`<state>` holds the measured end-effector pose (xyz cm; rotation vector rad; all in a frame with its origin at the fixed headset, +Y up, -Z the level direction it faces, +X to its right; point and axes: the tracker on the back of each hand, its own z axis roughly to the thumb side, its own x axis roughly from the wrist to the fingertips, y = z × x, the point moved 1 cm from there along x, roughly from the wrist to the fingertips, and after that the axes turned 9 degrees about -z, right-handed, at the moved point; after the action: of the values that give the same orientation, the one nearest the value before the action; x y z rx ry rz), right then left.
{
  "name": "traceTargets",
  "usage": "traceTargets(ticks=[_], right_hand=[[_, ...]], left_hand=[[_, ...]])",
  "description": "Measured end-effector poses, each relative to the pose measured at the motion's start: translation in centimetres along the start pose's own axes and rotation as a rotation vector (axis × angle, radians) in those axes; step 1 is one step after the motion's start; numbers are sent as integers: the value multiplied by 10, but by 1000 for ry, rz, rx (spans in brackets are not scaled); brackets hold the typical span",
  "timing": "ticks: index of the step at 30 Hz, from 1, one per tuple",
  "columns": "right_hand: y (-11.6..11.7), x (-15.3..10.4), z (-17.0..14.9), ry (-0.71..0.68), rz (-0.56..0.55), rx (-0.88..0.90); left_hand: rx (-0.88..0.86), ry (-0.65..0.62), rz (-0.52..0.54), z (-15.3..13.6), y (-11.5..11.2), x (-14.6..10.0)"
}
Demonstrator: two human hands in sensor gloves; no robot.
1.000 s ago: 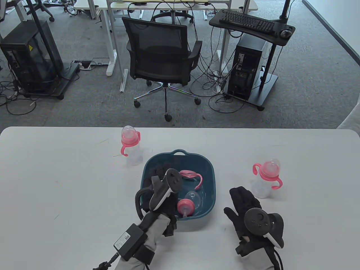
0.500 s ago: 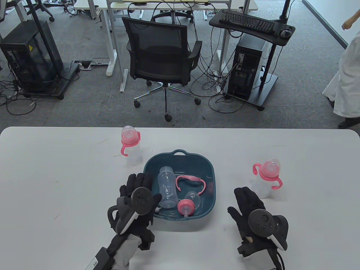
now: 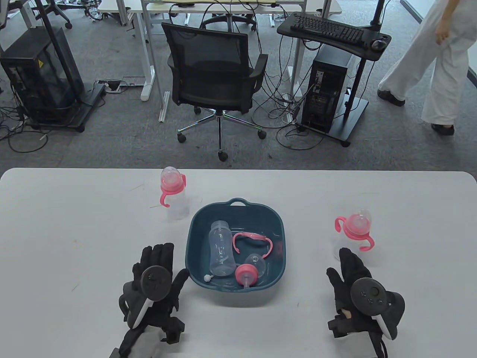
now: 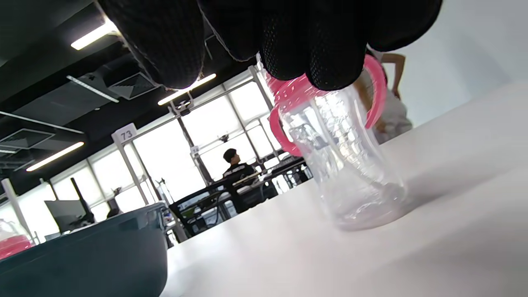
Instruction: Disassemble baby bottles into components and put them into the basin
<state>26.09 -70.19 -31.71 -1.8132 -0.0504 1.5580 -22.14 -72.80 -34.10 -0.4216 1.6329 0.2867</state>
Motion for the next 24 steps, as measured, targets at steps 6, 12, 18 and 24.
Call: traceTargets(ticks=[6,12,18,24], right_hand=[[-14,4,-11,73,-59,4],[-15,16,-17,102,-67,-89],[-8,43,-31,169,-11,-237],[9,62,-49,247,64,-250]], left_hand=[[-15,-9,-5,-4,2,-1],[-47,7,-14,-12,5,-1],[-73,15,1,-20,12,1],[-97,18,7,-23,16,1]])
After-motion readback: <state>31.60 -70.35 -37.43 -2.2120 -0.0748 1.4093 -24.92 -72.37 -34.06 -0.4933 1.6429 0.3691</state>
